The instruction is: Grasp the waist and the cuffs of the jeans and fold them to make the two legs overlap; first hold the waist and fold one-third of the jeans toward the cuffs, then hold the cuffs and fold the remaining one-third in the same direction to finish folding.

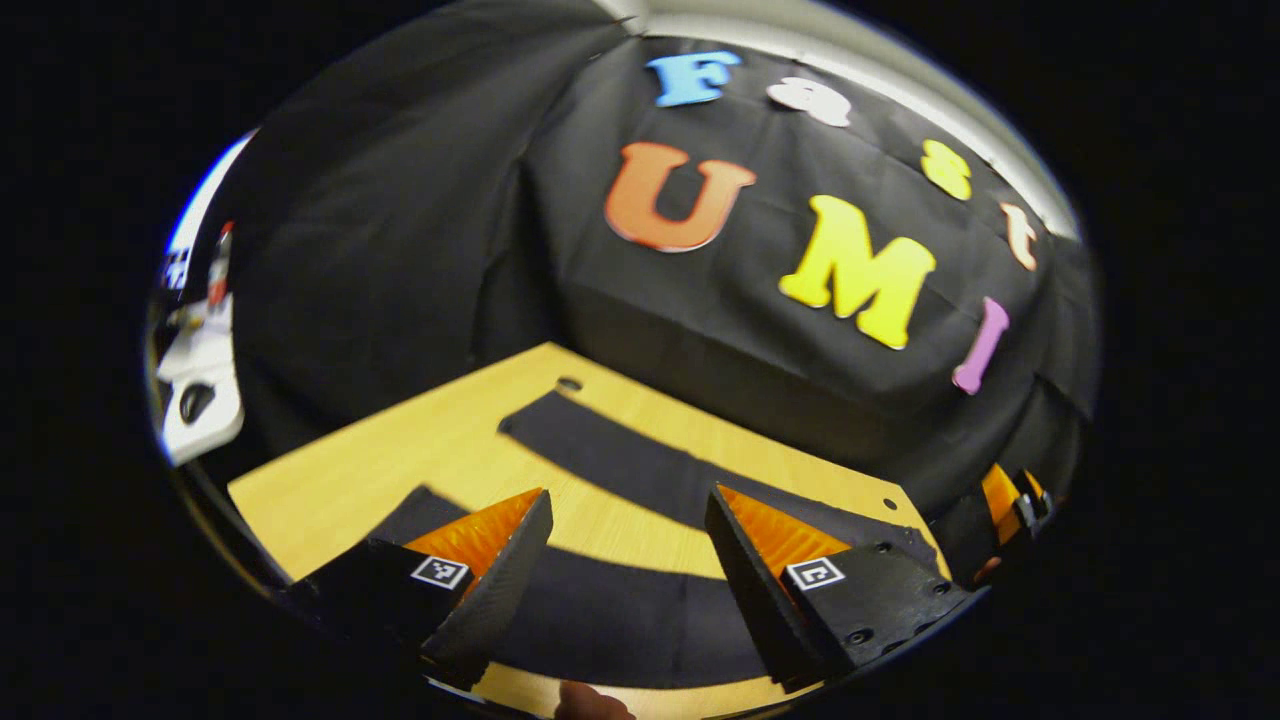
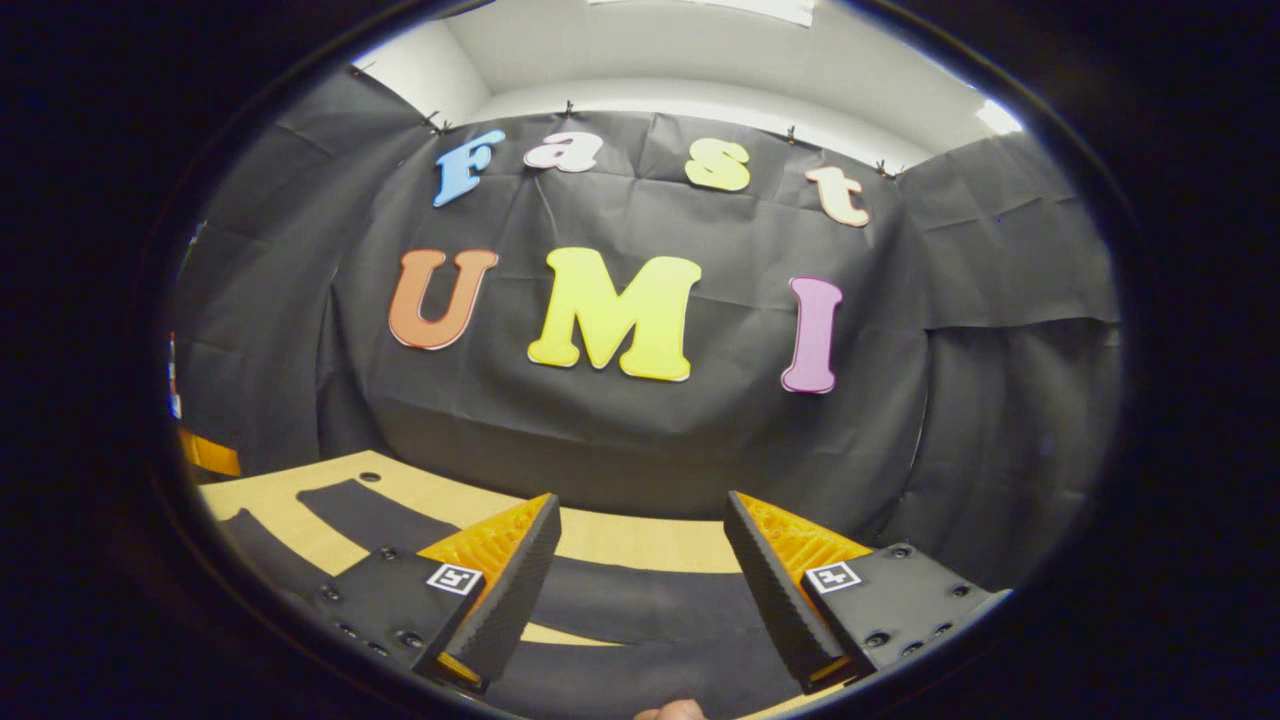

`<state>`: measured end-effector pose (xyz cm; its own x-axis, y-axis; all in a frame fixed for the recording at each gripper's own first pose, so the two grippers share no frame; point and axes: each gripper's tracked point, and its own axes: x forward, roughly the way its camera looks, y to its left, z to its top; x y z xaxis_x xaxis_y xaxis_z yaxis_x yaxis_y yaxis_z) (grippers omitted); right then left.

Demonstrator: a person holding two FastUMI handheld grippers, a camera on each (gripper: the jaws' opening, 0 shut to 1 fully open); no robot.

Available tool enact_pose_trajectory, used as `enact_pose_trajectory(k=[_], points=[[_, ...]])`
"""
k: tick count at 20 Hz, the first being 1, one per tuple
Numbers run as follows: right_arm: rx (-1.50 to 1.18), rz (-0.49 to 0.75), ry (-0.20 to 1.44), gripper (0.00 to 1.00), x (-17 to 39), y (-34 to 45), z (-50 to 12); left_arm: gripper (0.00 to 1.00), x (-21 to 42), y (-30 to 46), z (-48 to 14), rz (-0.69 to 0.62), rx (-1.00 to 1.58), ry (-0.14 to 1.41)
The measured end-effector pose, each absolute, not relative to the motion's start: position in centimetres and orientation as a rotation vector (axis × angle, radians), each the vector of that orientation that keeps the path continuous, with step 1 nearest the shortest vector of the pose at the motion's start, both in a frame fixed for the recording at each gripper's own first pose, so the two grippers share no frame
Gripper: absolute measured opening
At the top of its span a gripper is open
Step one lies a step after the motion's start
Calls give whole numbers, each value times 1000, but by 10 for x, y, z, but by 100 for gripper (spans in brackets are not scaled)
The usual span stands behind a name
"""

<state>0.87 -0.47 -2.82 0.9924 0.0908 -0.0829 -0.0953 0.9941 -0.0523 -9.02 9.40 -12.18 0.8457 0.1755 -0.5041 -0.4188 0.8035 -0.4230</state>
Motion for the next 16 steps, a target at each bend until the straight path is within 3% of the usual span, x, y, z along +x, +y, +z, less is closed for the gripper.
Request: enact_pose_trajectory(k=[8,16], points=[[-80,49,140,100,2,-36,-44,98,-178,147,-219,657,-1113,747],[-112,-19,172,100,-1,-78,-47,98,-171,161,-239,723,-1315,757]])
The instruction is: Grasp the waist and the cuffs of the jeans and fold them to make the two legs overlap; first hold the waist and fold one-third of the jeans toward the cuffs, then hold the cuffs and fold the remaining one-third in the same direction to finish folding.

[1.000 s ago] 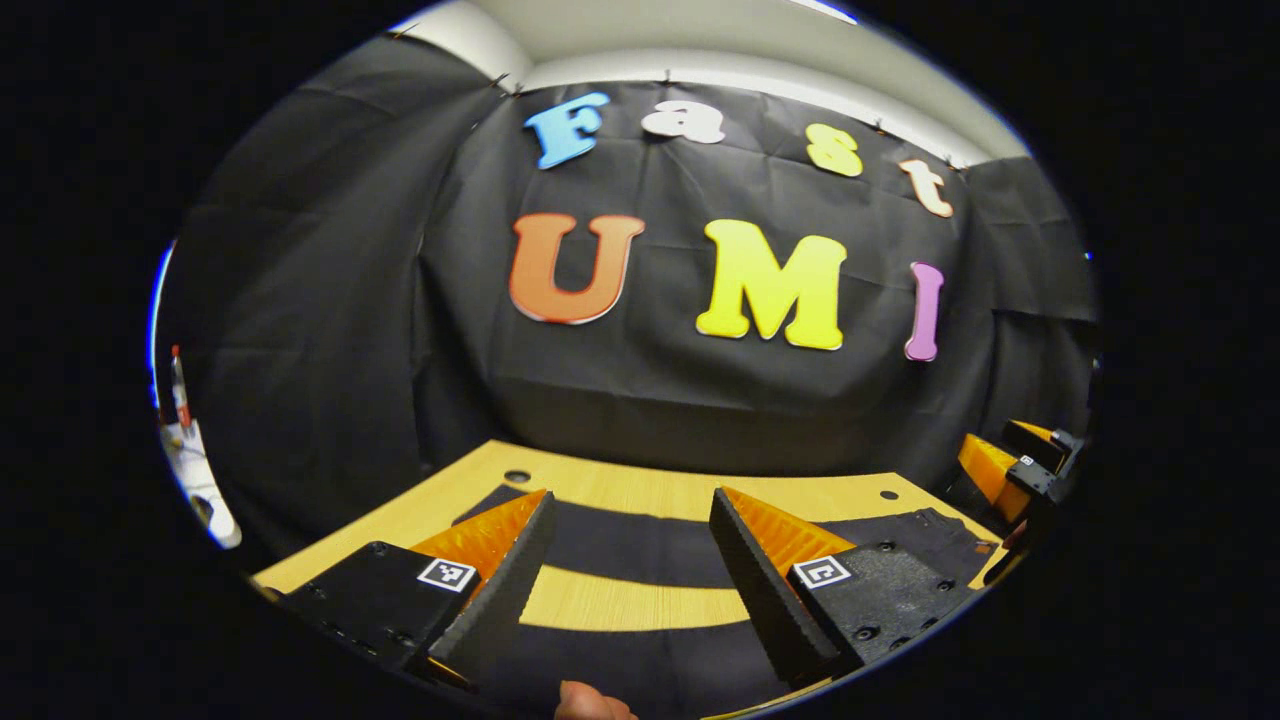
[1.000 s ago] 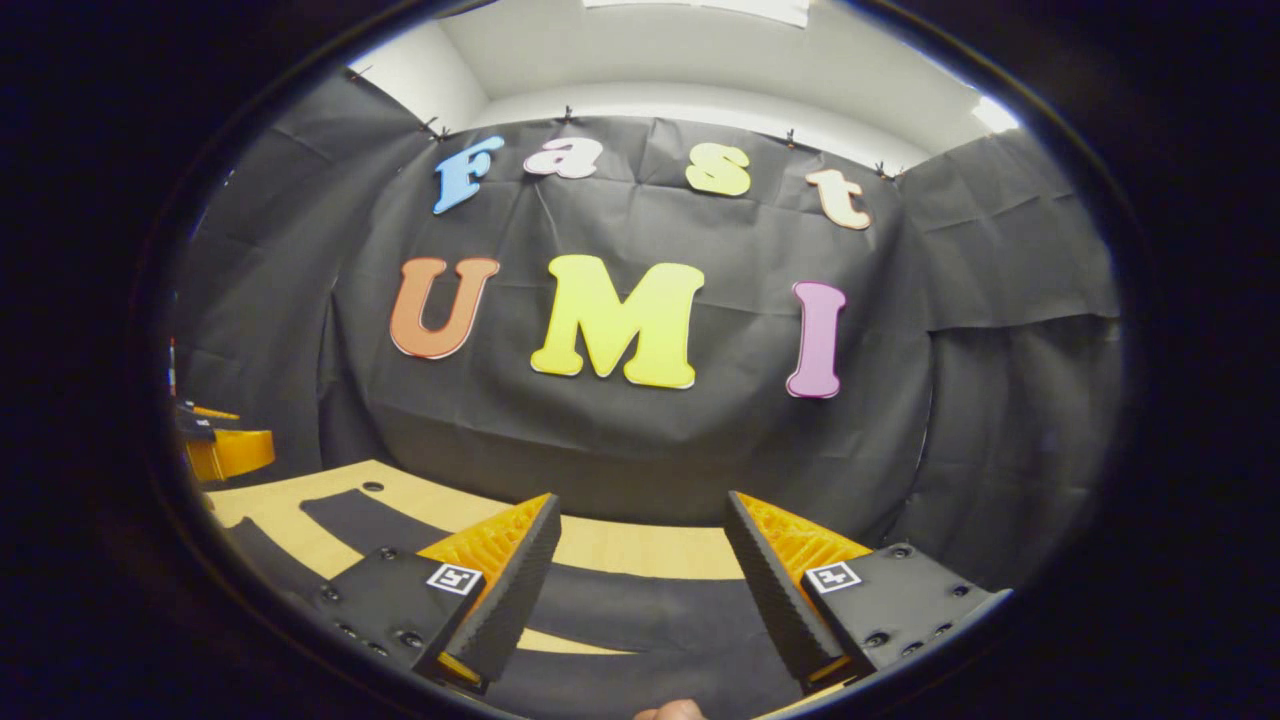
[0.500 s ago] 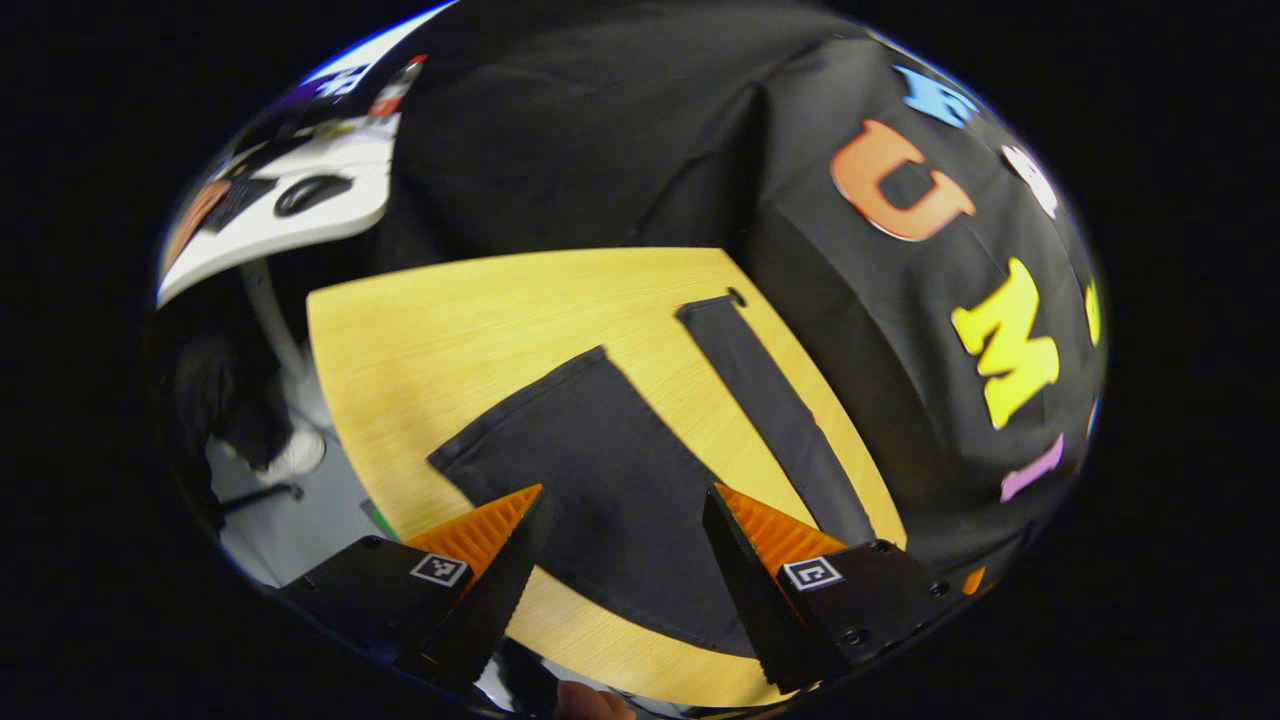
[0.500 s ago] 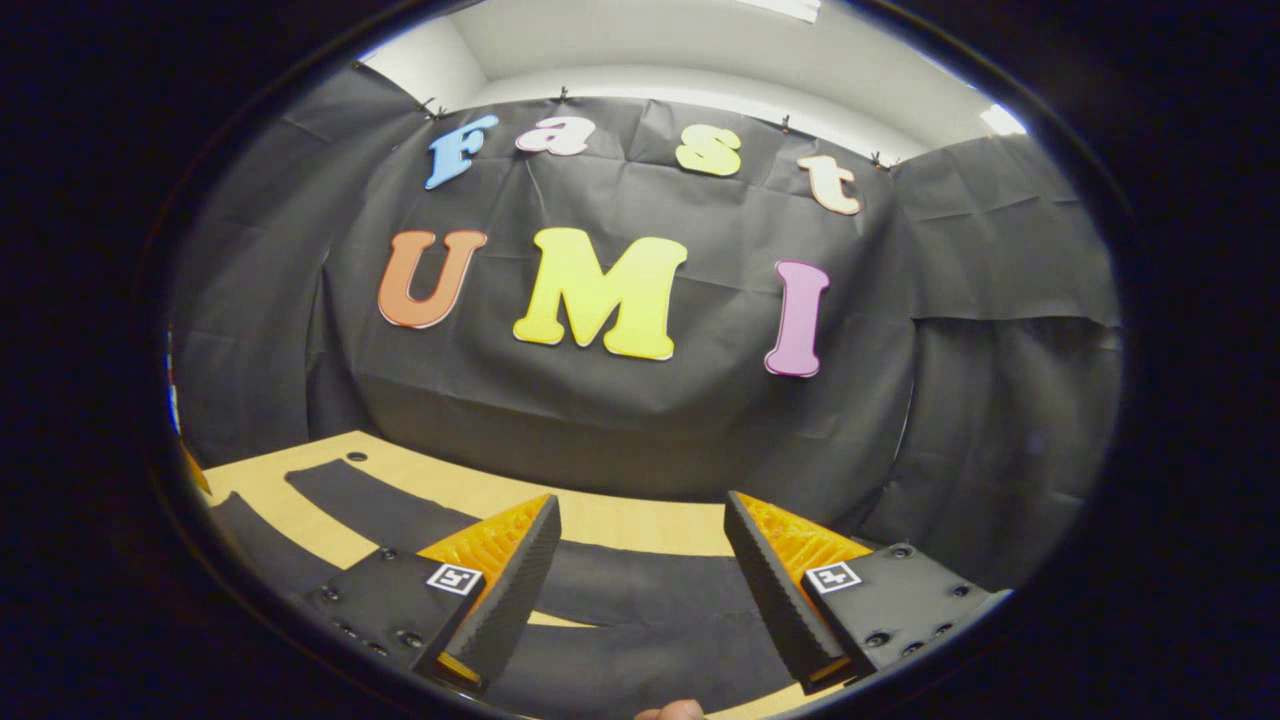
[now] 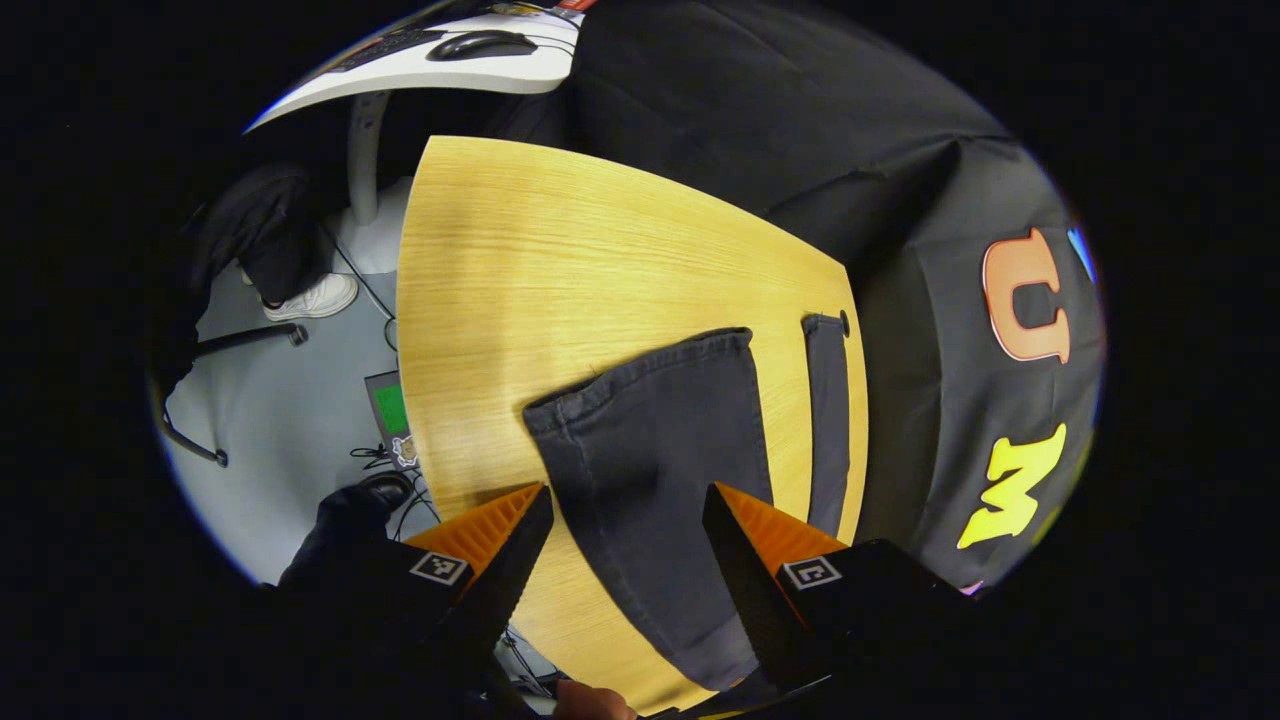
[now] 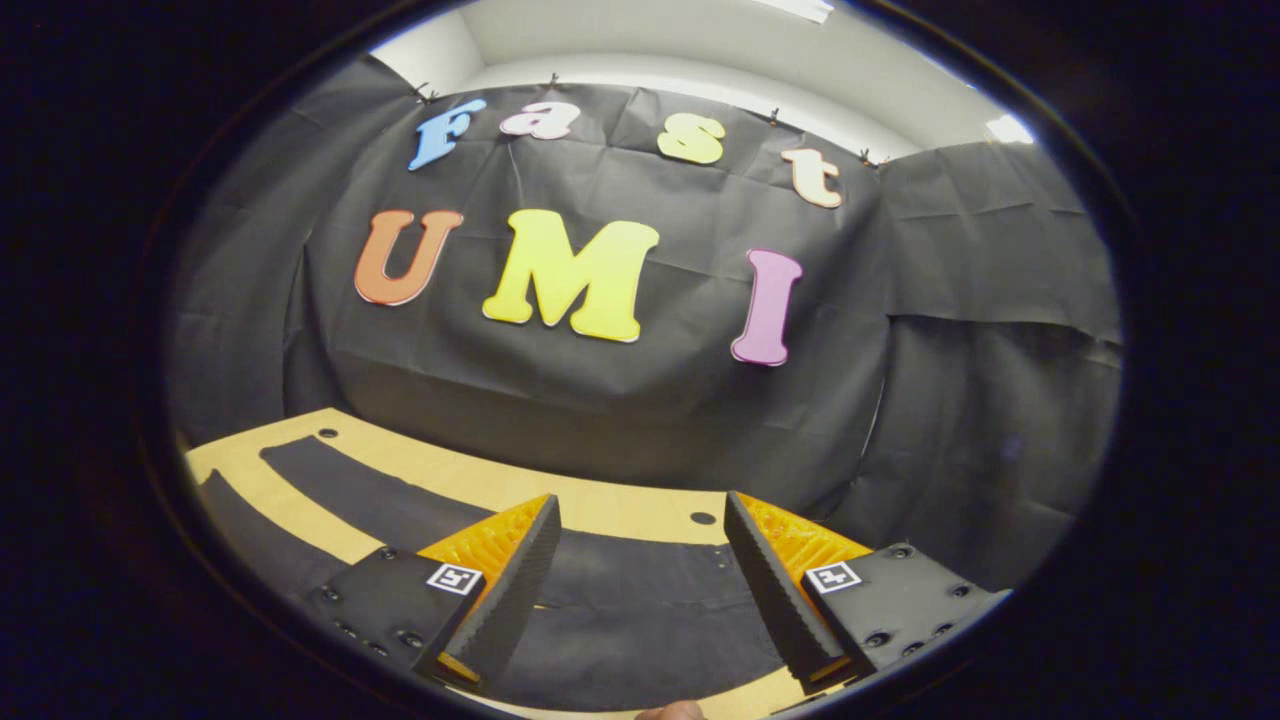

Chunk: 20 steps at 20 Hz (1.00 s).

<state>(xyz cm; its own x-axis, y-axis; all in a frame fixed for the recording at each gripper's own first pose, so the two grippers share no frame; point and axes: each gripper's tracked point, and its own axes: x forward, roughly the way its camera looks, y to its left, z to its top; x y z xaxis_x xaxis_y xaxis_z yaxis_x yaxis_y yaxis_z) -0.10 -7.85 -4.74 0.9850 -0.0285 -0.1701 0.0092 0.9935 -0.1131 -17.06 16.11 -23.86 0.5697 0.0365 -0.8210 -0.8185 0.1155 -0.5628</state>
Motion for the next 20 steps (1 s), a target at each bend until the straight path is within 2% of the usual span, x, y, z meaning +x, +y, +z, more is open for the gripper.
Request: enact_pose_trajectory(k=[5,6,8,11,13,17,20], points=[[-101,-70,217,99,-2,-109,-60,99,-152,160,-241,711,-1390,749],[-83,-75,245,99,-2,-114,-67,87,-153,161,-242,705,-1409,749],[-5,-62,334,100,0,-124,-86,73,-160,163,-252,734,-1417,776],[127,-10,508,99,1,-129,-120,21,-164,163,-263,760,-1427,796],[153,-15,588,100,4,-142,-137,11,-162,162,-260,761,-1449,792],[281,-71,803,99,3,-183,-180,5,-162,163,-262,763,-1431,812],[444,-258,940,99,-4,-238,-216,4,-160,164,-261,776,-1462,794]])
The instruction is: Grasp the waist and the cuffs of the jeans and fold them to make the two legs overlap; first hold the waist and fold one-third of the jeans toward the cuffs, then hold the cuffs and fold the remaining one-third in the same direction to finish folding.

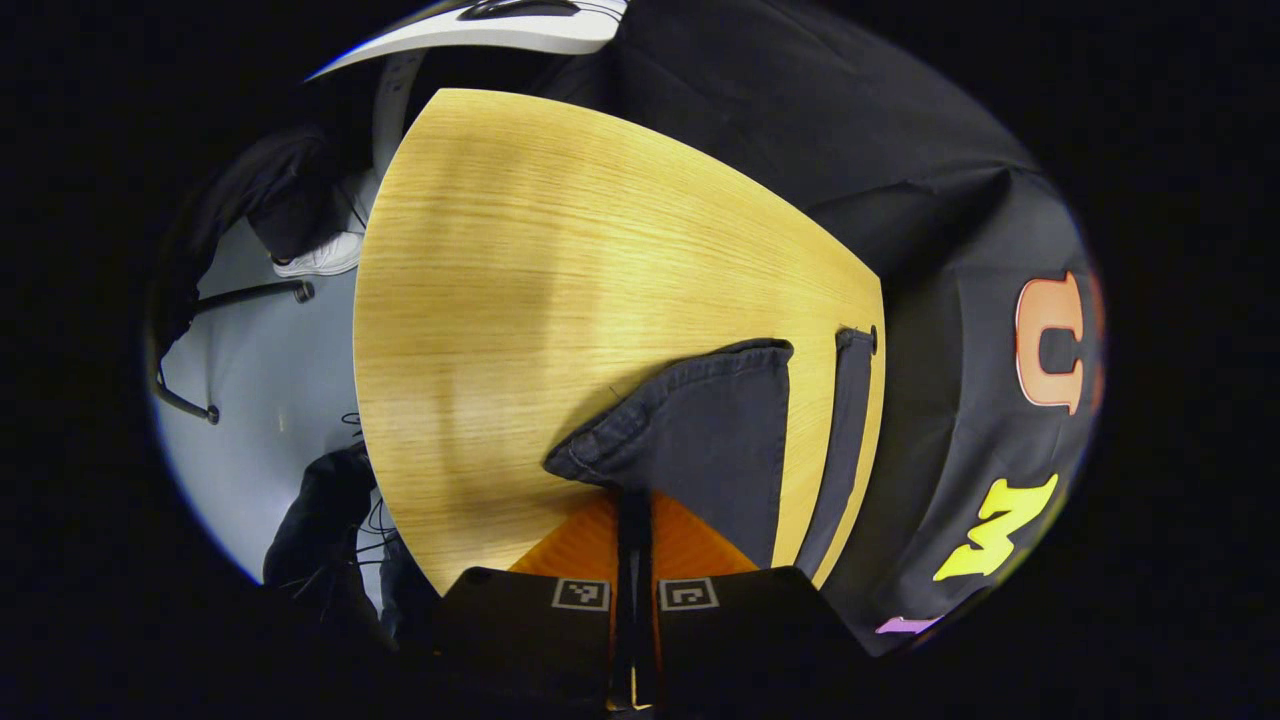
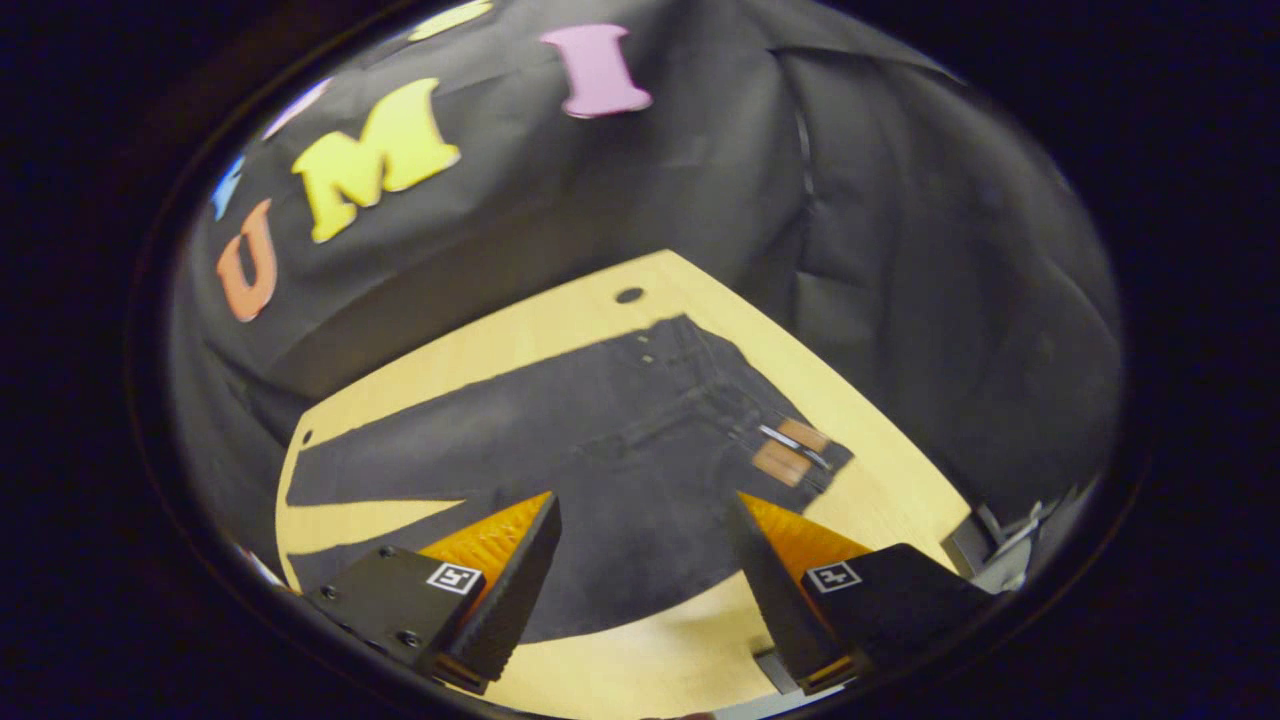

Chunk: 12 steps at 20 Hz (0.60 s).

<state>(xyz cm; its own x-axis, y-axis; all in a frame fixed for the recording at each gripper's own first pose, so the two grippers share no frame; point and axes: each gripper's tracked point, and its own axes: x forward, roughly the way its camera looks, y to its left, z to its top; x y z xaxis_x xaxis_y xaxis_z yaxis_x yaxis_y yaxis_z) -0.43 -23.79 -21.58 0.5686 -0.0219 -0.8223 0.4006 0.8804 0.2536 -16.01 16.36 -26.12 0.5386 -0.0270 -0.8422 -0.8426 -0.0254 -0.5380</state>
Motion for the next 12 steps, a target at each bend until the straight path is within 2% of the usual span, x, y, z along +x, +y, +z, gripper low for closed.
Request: enact_pose_trajectory(k=[2,3,4,5,12], points=[[602,-370,1011,100,-8,-259,-242,4,-160,164,-262,782,-1459,791],[665,-409,1040,93,-8,-265,-253,4,-160,165,-262,786,-1452,792],[704,-440,1058,93,-9,-271,-262,4,-160,165,-262,792,-1450,793],[719,-461,1072,98,-9,-276,-269,4,-160,165,-262,801,-1453,790],[764,-466,1123,98,-1,-267,-290,4,-159,165,-262,840,-1451,794]])
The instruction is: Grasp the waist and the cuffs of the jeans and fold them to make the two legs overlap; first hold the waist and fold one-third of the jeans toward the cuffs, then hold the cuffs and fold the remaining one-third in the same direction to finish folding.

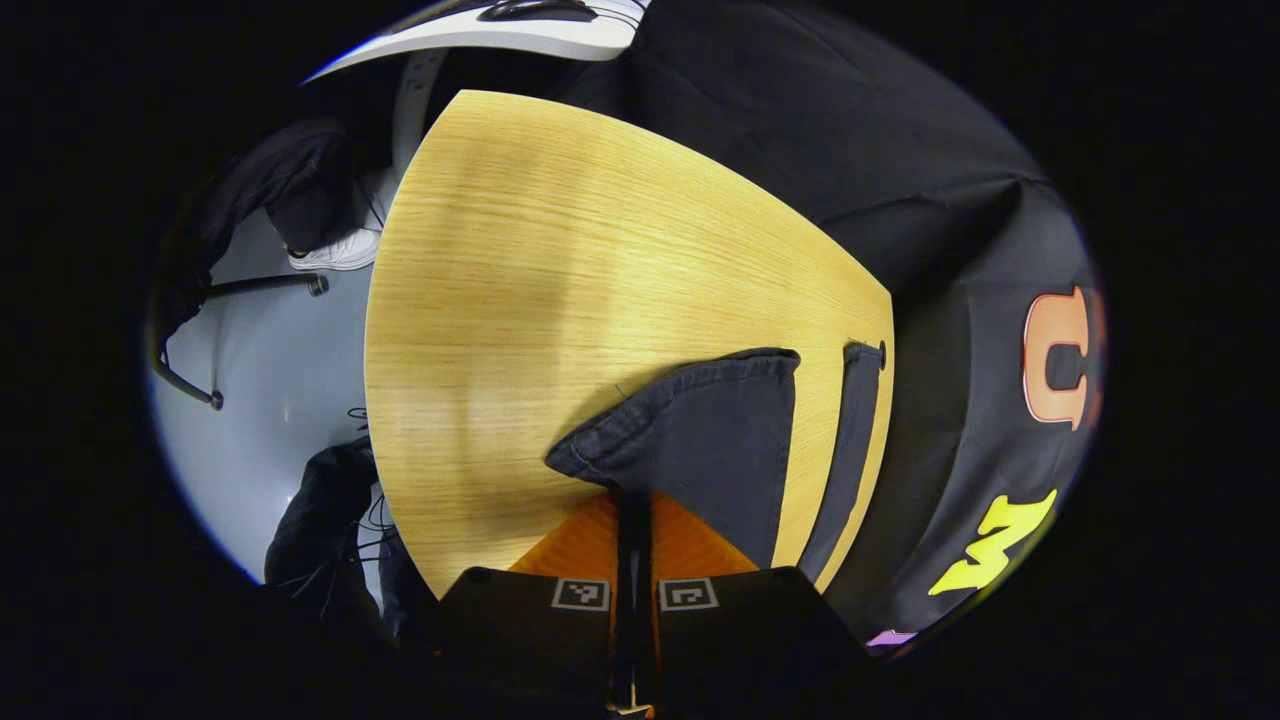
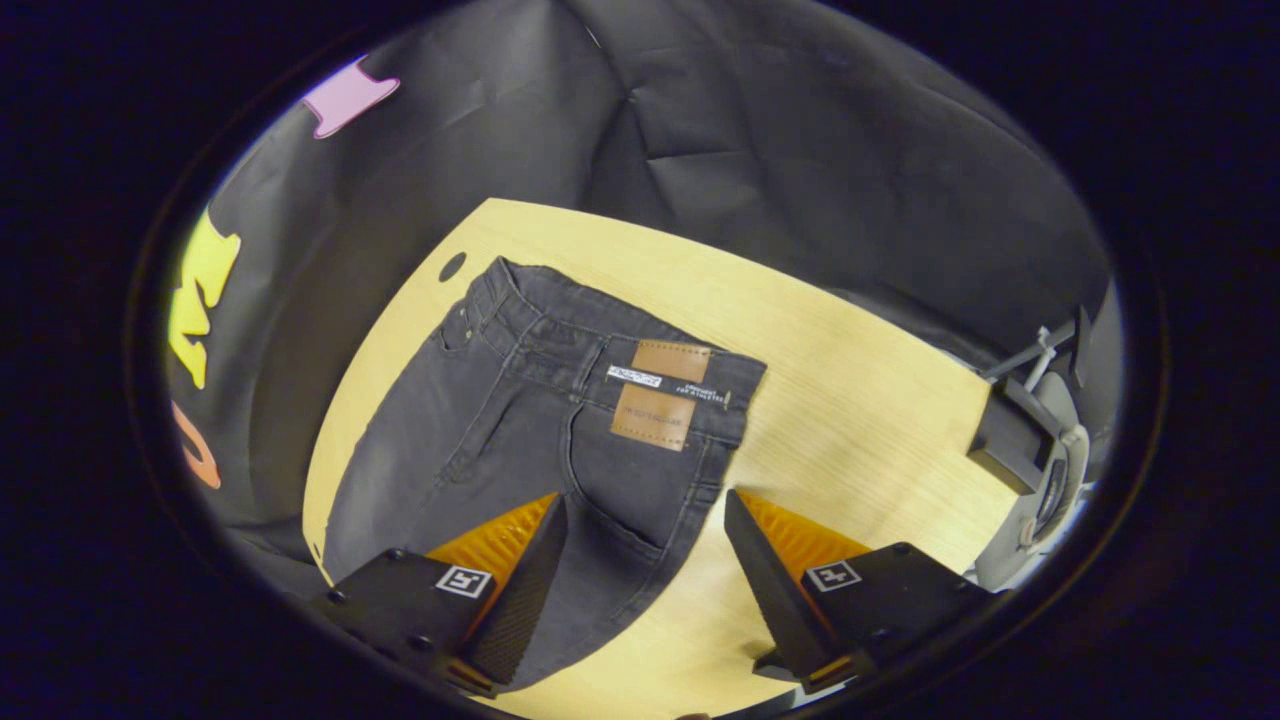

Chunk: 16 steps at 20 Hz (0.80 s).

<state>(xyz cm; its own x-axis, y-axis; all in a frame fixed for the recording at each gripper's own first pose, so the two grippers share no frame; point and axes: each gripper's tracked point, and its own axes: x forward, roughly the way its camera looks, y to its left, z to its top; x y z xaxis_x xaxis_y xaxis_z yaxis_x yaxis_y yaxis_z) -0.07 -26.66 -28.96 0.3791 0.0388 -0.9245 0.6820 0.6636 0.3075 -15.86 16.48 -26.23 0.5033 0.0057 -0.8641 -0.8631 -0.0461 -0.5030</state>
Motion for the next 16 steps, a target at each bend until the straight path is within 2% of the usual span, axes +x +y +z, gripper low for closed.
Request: enact_pose_trajectory(k=[4,8,10,13,14,16], points=[[818,-456,1086,97,7,-264,-294,4,-157,165,-263,851,-1447,793],[858,-530,1103,26,-2,-276,-306,4,-157,164,-263,863,-1450,794],[911,-534,1097,4,0,-271,-305,4,-156,165,-263,866,-1455,793],[925,-502,1086,4,1,-273,-299,4,-155,164,-261,875,-1493,787],[938,-489,1069,0,3,-273,-297,4,-152,165,-259,879,-1519,774],[976,-450,1020,3,6,-275,-279,3,-141,166,-249,866,-1563,729]])
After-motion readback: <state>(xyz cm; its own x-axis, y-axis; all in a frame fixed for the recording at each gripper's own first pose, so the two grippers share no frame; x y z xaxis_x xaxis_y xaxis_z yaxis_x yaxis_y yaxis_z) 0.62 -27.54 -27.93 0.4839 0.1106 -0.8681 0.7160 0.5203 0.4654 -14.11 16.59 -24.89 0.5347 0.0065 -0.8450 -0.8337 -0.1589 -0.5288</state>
